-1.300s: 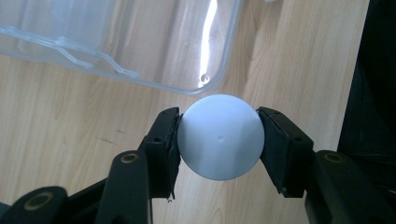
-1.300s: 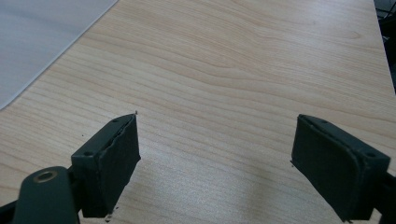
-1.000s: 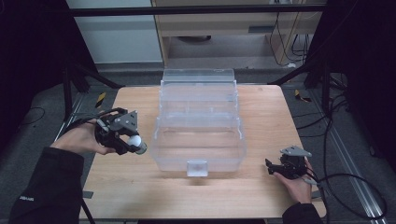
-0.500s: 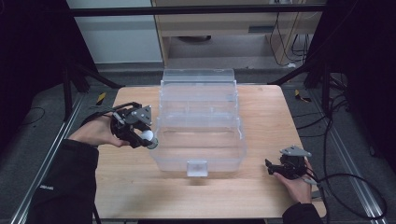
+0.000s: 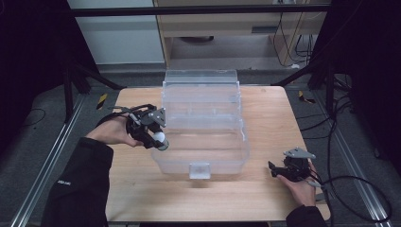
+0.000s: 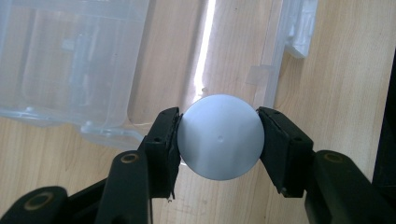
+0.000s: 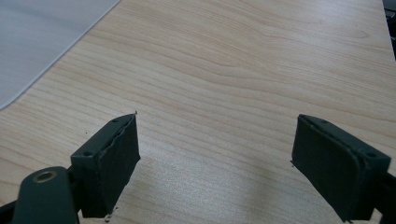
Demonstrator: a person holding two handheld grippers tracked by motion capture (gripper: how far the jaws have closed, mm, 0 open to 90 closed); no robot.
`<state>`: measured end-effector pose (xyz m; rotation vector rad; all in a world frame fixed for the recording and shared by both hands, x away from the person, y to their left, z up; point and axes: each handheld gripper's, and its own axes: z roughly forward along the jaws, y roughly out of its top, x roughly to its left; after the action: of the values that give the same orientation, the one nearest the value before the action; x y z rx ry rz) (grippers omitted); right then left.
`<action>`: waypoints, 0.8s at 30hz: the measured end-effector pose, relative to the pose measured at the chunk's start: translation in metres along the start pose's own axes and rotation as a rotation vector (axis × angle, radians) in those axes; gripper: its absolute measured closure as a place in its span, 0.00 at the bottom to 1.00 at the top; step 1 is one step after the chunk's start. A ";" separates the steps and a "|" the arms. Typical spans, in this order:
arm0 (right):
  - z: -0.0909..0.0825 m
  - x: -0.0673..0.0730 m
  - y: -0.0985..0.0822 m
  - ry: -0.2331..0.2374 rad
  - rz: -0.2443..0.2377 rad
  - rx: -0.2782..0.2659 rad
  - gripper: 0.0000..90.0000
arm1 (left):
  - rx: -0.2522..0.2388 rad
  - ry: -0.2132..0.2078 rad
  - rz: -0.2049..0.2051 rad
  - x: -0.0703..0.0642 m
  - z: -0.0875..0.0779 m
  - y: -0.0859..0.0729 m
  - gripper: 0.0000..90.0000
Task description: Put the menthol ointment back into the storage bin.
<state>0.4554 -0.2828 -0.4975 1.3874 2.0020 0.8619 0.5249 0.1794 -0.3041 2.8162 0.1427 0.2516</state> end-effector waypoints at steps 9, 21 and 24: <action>0.000 0.000 0.000 0.008 -0.002 0.004 0.17 | 0.007 -0.026 -0.004 0.004 0.019 -0.001 0.56; 0.002 0.002 -0.001 0.011 -0.012 0.010 0.17 | 0.029 -0.047 -0.012 0.006 0.040 -0.007 0.56; 0.002 0.002 -0.001 0.013 -0.013 0.009 0.17 | 0.030 -0.053 -0.019 0.006 0.045 -0.008 0.56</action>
<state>0.4560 -0.2809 -0.4995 1.3756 2.0247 0.8590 0.5391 0.1748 -0.3475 2.8470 0.1622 0.1720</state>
